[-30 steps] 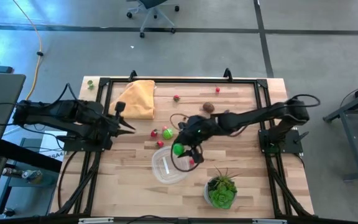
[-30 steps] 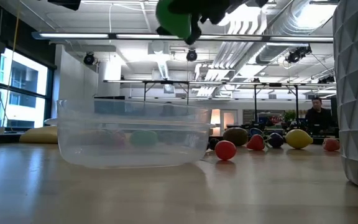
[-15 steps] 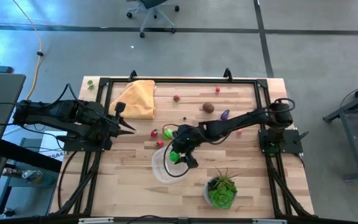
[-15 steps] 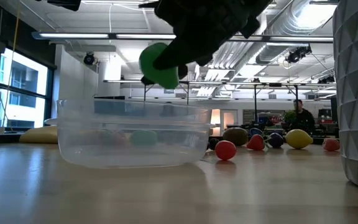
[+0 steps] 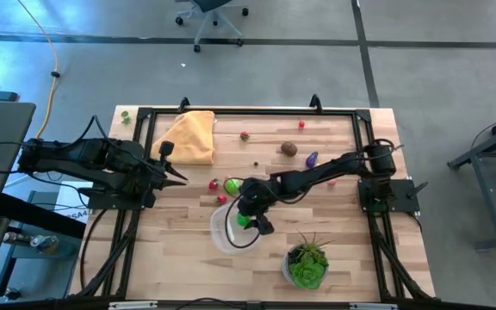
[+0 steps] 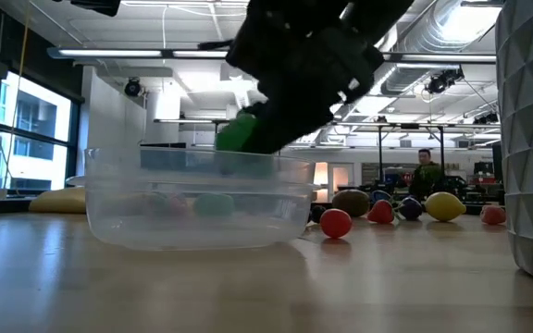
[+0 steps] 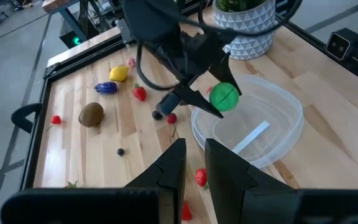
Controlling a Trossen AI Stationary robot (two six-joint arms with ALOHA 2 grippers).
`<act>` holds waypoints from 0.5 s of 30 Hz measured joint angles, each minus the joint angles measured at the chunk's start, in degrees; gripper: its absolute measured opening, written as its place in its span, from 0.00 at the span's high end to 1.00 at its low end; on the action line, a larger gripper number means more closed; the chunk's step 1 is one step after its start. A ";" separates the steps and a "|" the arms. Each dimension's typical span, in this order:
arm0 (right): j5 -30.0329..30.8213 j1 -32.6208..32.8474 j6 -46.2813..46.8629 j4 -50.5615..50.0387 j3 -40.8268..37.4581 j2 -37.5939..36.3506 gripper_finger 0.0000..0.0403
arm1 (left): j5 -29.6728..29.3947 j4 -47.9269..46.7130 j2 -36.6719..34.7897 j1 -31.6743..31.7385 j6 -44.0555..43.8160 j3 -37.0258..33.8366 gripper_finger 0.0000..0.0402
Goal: Pick and placing Produce into tupperware
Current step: Put the green pear into the transparent bin
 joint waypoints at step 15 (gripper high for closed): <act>1.55 -2.98 -2.05 -8.44 -0.02 0.24 0.48 | 0.00 0.01 0.02 0.00 0.00 0.00 0.87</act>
